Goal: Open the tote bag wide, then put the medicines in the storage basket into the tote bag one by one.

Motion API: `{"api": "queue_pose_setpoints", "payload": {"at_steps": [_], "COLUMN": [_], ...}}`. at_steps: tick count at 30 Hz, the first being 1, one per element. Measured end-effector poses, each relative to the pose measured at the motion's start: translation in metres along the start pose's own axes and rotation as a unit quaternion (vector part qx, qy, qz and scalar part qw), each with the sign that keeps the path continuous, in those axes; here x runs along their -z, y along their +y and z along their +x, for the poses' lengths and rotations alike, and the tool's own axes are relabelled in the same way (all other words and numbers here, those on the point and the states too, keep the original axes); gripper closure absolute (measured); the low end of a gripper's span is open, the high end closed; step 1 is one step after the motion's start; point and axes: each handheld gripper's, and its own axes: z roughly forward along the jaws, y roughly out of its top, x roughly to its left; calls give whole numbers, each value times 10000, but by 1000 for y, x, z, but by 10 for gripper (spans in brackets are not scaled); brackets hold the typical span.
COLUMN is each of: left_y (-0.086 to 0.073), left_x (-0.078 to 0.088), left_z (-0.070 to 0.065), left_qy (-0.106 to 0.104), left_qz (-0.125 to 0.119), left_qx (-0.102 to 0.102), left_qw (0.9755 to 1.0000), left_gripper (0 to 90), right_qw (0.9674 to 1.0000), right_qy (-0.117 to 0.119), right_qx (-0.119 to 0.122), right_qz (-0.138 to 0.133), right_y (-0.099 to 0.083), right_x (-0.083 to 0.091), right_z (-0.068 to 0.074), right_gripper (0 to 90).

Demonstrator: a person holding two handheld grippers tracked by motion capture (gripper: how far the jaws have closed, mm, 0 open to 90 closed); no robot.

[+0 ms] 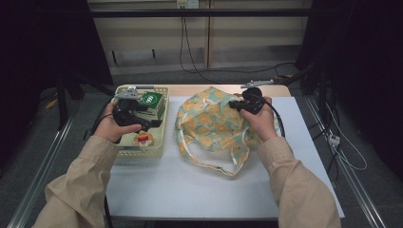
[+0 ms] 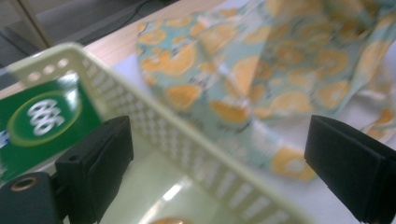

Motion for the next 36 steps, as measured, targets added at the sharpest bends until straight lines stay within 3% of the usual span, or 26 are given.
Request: {"api": "queue_pose_setpoints", "payload": {"at_steps": [4,6,8,12,16,19,22,27,29,32,36], "left_y": [-14,-20,-26,-36,-37,-39,-44,-56,-58,-59,-65], "left_x": [1,-1,-3,-8,-8,-13,-20,-33,-35,-35,-39], "left_z": [14,20,26,34,38,42,47,51,50,49,48], "left_qy": [97,149,172,306,207,254,284,55,43,-200,-242], "left_qz": [54,225,232,315,215,378,508,923,904,817,1118], "left_qx": [180,149,203,176,114,14,84,-90,-347,-193,-336], "left_qw": [9998,9995,9994,9989,9995,9990,9983,9957,9953,9963,9929], "left_gripper": [83,83,83,83,101,111,110,115,150,125,108], "right_qw": [10000,10000,10000,10000,10000,10000,10000,10000,10000,10000,10000], "right_qy": [-6,1,6,22,27,0,20,58,49,55,43], "right_qx": [-14,-21,-26,-20,-67,-84,-50,-38,-28,-20,-19], "right_qz": [-6,-4,-12,-22,-37,-26,-4,17,54,58,47], "right_y": [-1,-2,-1,-1,-1,-2,-2,-2,-3,-3,-2], "right_x": [1,1,1,2,3,3,0,-3,-5,-5,-5], "right_z": [-1,-1,0,0,-1,-2,1,3,2,2,3], "right_gripper": [900,900,900,900,900,900,900,900,900,900,900]}}
